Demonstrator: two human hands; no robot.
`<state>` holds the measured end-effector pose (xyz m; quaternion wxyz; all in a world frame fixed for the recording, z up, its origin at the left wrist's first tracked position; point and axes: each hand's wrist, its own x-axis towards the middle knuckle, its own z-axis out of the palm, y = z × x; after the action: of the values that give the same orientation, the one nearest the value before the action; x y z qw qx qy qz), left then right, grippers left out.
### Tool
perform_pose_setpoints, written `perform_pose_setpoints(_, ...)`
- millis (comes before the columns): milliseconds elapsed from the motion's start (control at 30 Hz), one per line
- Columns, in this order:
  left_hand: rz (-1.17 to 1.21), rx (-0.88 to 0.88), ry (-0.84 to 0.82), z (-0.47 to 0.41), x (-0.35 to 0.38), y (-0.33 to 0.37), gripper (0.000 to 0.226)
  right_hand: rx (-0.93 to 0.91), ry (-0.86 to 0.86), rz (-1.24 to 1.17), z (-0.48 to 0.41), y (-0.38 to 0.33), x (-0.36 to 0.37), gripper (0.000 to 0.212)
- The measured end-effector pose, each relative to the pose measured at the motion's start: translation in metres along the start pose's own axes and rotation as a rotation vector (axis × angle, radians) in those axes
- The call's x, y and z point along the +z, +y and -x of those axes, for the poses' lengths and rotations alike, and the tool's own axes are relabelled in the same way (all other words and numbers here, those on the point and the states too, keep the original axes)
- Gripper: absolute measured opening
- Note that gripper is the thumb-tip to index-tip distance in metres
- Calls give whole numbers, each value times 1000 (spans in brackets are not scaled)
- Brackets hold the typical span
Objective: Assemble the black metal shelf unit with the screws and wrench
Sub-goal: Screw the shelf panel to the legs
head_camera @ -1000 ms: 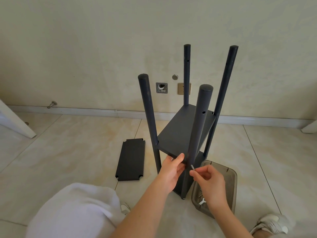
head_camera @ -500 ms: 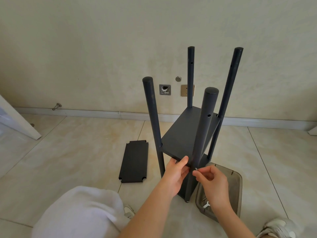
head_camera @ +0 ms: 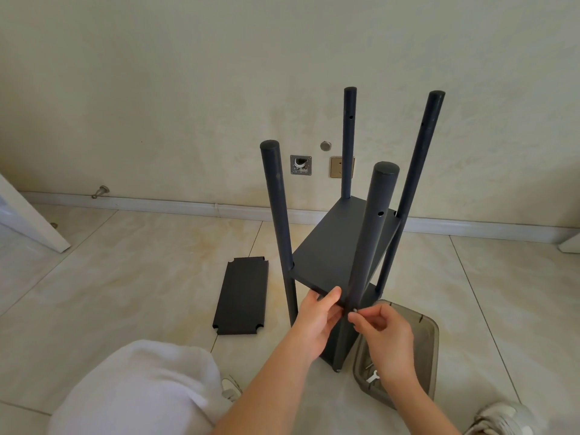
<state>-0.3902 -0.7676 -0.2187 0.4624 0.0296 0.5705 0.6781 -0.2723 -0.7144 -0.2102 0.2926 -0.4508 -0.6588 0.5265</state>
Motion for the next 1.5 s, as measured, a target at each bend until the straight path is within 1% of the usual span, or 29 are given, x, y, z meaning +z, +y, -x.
perform_pose_setpoints(167, -4, 13, -3, -1, -1, -2, 34, 0, 12, 33, 0, -1, 2, 14)
perform_pose_setpoints(367, -16, 8, 21, -2, 1, -2, 22, -2, 35, 56, 1, -1, 2, 15)
perform_pose_setpoints(433, -13, 9, 26, -3, 1, -2, 23, -8, 26, 59, 1, -2, 2, 15)
perform_pose_setpoints(600, -15, 50, 49, -6, 0, -3, 36, -3, -6, 50, 0, -3, -1, 14)
perform_pose_setpoints(700, -10, 58, 53, -6, 0, -4, 39, -11, -14, 58, 0, -4, -1, 15)
perform_pose_setpoints(867, 11, 57, 63, -6, 1, -4, 35, -22, -10, 101, 0, -6, 1, 17)
perform_pose_setpoints(1000, 22, 25, 61, -5, 2, -3, 31, -34, -12, 124, 1, -7, 0, 16)
perform_pose_setpoints(1133, 31, 19, 48, -3, 1, -2, 29, -35, -9, 94, 1, -8, -1, 14)
perform_pose_setpoints(1333, 0, 18, 30, -2, 1, 0, 36, 21, 30, 16, 2, -3, 0, 13)
perform_pose_setpoints(1433, -28, 15, 13, -1, 1, 2, 27, 22, 46, 9, 3, -2, 3, 15)
perform_pose_setpoints(1500, -49, 18, 12, -1, -1, 1, 32, 23, 53, 20, 4, -3, 4, 16)
